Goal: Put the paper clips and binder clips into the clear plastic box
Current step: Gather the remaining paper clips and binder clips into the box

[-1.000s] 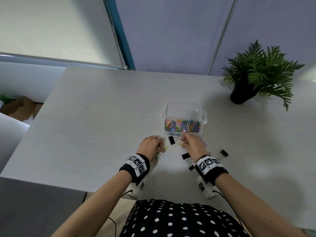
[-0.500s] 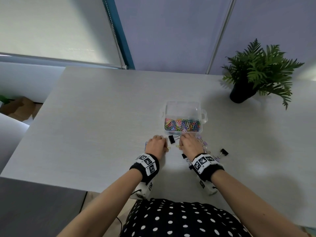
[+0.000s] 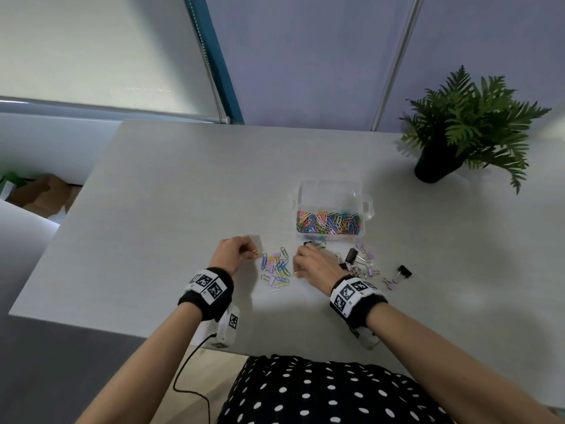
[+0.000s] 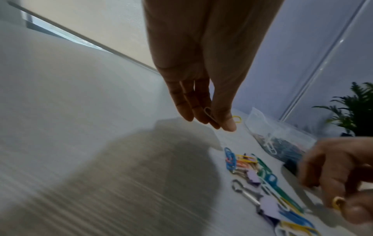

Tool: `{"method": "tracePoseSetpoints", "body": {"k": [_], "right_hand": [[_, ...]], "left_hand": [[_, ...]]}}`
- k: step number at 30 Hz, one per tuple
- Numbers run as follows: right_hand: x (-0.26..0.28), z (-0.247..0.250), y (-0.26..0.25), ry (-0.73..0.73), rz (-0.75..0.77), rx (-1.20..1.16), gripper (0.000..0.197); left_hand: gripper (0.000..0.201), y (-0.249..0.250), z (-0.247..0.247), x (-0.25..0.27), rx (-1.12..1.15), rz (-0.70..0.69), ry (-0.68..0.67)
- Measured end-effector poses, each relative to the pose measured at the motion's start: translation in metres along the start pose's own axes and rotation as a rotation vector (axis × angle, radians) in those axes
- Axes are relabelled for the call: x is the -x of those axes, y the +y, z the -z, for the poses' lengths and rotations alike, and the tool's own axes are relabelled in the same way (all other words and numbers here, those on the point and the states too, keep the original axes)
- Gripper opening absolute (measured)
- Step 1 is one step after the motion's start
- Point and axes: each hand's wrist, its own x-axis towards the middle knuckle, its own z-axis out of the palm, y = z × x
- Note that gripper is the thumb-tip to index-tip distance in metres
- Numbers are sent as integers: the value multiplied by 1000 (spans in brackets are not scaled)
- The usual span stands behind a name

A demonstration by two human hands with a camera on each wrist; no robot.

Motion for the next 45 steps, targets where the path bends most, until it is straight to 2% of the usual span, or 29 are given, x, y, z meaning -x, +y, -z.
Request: {"method": "tracePoseSetpoints", "body": {"k": [2, 4, 7, 9, 13, 19, 23, 29, 31, 34, 37, 40, 42, 45], "right_hand": [[-7, 3, -10, -36, 113, 61, 7], [-13, 5, -19, -113, 201, 124, 3], [-22, 3, -23, -228, 219, 191, 11], [-22, 1, -19, -222, 220, 190, 23], [-5, -13, 0, -120, 249, 130, 41], [32, -9, 16, 34, 153, 67, 13], [35, 1, 20, 62, 24, 15, 7], [26, 7, 16, 95, -157, -112, 10], [25, 7, 15, 109, -180, -145, 11], [35, 7, 14, 82, -189, -139, 9], [53, 1, 13, 20, -195, -82, 4], [67, -10, 10, 23, -222, -15, 17], [69, -17, 9, 20, -240, 42, 23], [67, -23, 10, 36, -217, 83, 18]], "left_hand": [[8, -6, -1, 2, -69, -9, -45], [10, -6, -8, 11, -125, -81, -114], [18, -6, -27, 31, -176, -161, -154], [15, -5, -38, 40, -143, -160, -145], [13, 3, -54, 41, -119, -197, -173], [13, 17, -66, 28, -66, -206, -289], [8, 15, -52, 21, -122, -222, -221], [5, 17, -32, 4, -79, -176, -108], [15, 24, -29, -5, -63, -133, -92], [31, 34, -32, -16, -119, -107, -166], [22, 45, -39, -22, -226, -175, -194], [13, 54, -43, -24, -321, -216, -165], [12, 58, -45, -23, -380, -214, -149], [13, 57, -48, -21, -445, -203, -147]]}}
